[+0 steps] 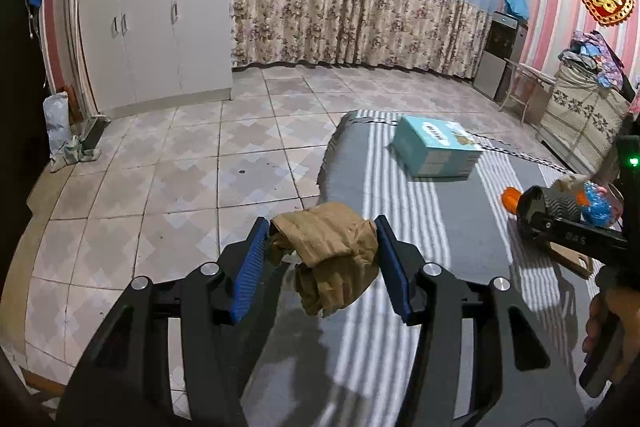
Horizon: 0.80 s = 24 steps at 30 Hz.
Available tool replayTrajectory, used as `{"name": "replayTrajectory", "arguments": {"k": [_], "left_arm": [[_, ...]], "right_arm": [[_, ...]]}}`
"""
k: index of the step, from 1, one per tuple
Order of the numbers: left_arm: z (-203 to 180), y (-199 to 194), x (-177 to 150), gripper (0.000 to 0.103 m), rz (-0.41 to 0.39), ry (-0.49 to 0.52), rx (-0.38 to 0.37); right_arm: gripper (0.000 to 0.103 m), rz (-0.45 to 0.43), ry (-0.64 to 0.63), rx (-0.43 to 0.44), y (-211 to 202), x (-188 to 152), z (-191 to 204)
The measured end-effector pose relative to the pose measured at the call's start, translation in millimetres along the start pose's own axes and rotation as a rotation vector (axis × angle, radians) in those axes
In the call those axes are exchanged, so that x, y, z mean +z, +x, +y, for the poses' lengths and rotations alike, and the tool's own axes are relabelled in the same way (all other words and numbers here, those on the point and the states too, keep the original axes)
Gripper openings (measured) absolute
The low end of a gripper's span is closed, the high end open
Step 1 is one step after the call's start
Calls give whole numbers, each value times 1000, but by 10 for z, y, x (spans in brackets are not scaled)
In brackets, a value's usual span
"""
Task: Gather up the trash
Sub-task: 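Grasp the black ribbed cylinder with the right tool while the left tool holds the bag, then carry both items over the blue basket and open both tools to drop them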
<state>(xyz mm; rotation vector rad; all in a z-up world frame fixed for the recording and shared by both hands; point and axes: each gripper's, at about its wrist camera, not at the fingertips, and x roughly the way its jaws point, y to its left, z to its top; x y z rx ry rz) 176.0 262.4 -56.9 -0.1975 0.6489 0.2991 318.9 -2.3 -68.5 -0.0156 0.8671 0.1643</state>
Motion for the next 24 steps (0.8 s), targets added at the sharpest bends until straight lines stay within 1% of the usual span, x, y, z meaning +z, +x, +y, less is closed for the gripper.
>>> {"name": "replayTrajectory", "arguments": {"k": [2,4,8,9,11,12,15,16,19,21,23,24], "left_arm": [[-96,-68,18,52,-7,12,-5],[-249,-156,38,52,-13,28,-15],[-566,-317,52,52,-28,59,-31],[-704,-374,48,52,-34,69,-42],[-886,-435,49,52,-34,80,-59],[-1051,-479,39,52,-33,90,-75],[-1438,-563,1,52,-33,123,-111],[-1581,-591,-7,52,-34,135,-127],[-2042,-667,-65,52,-35,170,-181],[-2390,-720,-128,52,-38,197,-221],[-2649,-756,-185,52,-39,218,-252],[-2858,-787,-235,52,-40,234,-276]], "right_arm": [[73,-22,8,17,-147,-22,-171],[68,-37,6,37,-308,-53,-373],[68,-88,-8,39,-654,-142,-820],[68,-94,-5,43,-718,-158,-910],[68,-115,9,52,-919,-218,-1210],[68,-125,14,51,-1002,-246,-1335],[68,-154,37,37,-1266,-359,-1777],[68,-165,51,26,-1372,-414,-1988],[68,-190,77,-14,-1597,-562,-2447],[68,-211,101,-64,-1774,-696,-2844],[68,-229,117,-114,-1891,-800,-3138],[68,-237,129,-137,-1951,-847,-3296]]}}
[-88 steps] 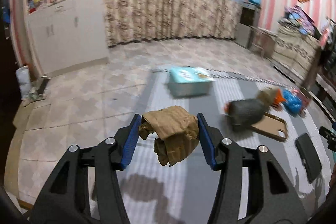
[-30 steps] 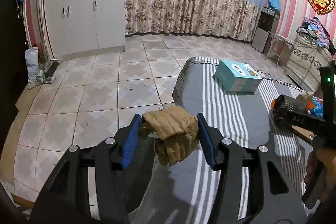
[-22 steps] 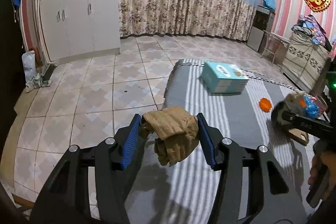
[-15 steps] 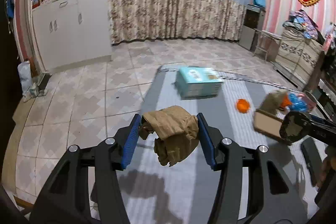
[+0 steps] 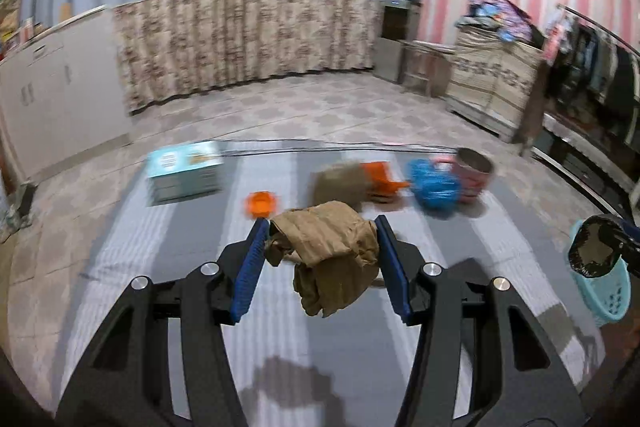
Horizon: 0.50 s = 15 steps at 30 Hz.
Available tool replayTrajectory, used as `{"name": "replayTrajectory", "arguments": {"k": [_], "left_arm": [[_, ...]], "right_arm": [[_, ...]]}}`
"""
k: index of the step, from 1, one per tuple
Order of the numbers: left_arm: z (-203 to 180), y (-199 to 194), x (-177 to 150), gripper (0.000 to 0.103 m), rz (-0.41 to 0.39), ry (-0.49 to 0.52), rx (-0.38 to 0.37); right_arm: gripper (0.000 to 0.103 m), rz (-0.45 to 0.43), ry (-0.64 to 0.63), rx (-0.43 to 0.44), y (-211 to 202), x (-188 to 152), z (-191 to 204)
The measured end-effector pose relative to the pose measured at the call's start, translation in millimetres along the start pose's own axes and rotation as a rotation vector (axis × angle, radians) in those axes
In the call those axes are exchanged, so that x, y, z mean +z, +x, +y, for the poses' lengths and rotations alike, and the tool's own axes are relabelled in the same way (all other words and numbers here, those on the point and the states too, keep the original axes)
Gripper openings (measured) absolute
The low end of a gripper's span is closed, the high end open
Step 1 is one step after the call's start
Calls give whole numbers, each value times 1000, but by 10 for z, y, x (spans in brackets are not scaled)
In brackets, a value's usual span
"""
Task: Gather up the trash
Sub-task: 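Carry both items over the blue basket and open both tools to drop them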
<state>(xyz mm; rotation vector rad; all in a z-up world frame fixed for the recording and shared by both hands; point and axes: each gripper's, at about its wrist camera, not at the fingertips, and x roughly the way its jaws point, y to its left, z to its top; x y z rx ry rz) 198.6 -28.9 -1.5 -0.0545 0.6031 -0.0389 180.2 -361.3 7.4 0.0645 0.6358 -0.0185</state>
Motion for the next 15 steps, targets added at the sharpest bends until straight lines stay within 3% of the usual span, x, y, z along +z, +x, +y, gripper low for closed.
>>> {"name": "replayTrajectory", "arguments": {"k": [8,15], "left_arm": [[-1145,106,-28,52,-27,103,-116],[-2042,173,-62,52,-55,164,-227]], "right_arm": [[68,-86,91,-159,-168,-202,-1172],[68,-115,199,-218,-71,-202,-1771]]}}
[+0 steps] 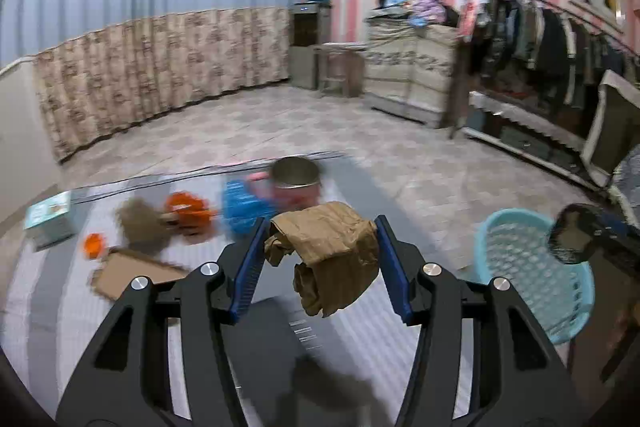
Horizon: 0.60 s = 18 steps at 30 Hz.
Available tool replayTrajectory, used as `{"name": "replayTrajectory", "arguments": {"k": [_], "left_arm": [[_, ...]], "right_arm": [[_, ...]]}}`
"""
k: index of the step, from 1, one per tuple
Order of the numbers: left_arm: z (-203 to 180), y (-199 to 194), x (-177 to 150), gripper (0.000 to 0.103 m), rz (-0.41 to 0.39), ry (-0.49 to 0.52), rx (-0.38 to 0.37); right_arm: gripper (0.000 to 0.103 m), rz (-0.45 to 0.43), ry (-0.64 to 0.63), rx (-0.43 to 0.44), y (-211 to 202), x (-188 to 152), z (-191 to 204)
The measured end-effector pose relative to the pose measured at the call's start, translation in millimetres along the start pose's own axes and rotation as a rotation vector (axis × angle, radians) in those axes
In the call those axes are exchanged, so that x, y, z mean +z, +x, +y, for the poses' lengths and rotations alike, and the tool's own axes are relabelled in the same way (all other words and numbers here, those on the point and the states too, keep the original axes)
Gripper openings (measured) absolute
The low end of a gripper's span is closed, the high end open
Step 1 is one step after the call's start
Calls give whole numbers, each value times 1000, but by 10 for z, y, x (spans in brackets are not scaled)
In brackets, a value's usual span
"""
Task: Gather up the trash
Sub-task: 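Carry both items over the blue basket and open both tools to drop them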
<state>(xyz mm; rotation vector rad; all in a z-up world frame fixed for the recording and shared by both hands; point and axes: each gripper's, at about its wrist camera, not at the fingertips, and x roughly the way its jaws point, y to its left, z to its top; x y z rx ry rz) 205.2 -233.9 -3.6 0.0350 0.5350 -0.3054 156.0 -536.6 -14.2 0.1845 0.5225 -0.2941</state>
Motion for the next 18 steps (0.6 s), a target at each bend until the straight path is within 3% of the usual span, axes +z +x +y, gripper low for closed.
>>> {"name": "replayTrajectory", "arguments": {"k": [9,18], "left_arm": [[-1255,456,-164,52,36,109,-179],[-1832,797,-288,53,94,186,-278]], "right_arm": [[68,14,57,-58,168,-44,-476],[68,30,168,-106,206,-114,-860]]}}
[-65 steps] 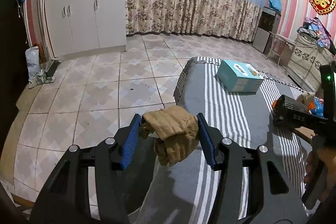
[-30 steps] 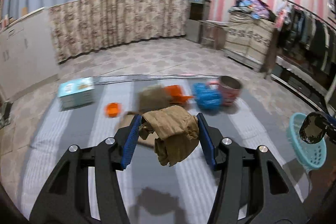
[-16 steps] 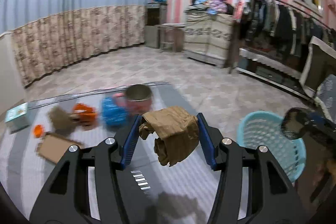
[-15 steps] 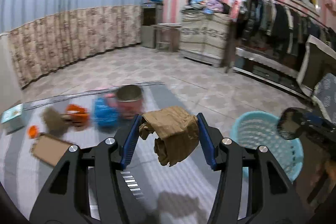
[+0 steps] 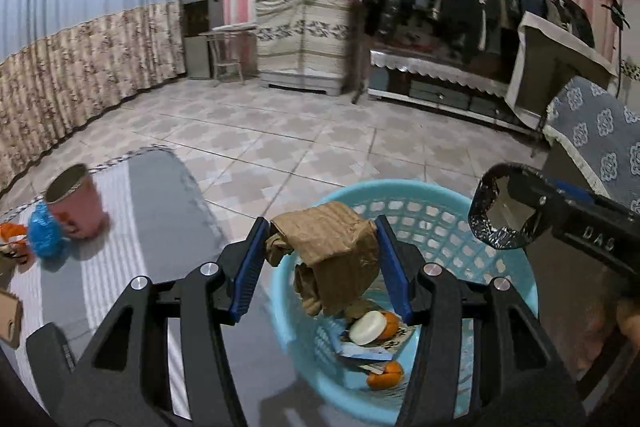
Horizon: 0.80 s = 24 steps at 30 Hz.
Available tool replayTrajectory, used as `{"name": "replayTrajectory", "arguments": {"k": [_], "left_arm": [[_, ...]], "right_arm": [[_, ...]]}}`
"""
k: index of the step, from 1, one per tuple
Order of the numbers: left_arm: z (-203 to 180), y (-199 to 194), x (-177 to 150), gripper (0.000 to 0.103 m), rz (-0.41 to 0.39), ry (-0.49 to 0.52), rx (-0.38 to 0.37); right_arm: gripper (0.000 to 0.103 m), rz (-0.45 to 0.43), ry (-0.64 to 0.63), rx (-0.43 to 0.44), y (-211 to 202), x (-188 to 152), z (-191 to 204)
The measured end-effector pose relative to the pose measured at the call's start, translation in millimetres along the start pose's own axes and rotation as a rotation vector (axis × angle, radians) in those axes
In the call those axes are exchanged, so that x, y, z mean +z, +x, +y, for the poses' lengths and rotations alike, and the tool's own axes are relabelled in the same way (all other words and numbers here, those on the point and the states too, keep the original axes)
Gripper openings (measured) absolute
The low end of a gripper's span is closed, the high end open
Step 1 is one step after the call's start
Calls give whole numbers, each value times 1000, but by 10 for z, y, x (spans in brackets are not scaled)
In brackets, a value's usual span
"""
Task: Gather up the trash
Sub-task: 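Carry both items over the blue basket and open both tools to drop them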
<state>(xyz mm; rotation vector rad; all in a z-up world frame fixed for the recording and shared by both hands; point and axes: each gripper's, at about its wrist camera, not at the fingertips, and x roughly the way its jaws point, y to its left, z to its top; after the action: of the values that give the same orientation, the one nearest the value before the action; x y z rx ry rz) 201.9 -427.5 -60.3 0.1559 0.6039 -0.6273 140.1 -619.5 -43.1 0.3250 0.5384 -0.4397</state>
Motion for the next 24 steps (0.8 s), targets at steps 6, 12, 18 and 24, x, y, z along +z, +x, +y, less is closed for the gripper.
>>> {"name": "replayTrajectory", "arguments": {"k": [6,12,18,24], "left_arm": [[-57,74,94,65,9,3,-30],[30,-59,162,79,-18,17,41],[326,-294,177,91,-48,-38,129],[624,-522,173,96,-83,-76,202]], "right_arm": [[68,7,23,-9,19,-29,-94],[68,5,8,-9,28,-55,-98],[68,16,-23,-3,52,-121,12],[68,32,-73,5,86,-149,289]]}}
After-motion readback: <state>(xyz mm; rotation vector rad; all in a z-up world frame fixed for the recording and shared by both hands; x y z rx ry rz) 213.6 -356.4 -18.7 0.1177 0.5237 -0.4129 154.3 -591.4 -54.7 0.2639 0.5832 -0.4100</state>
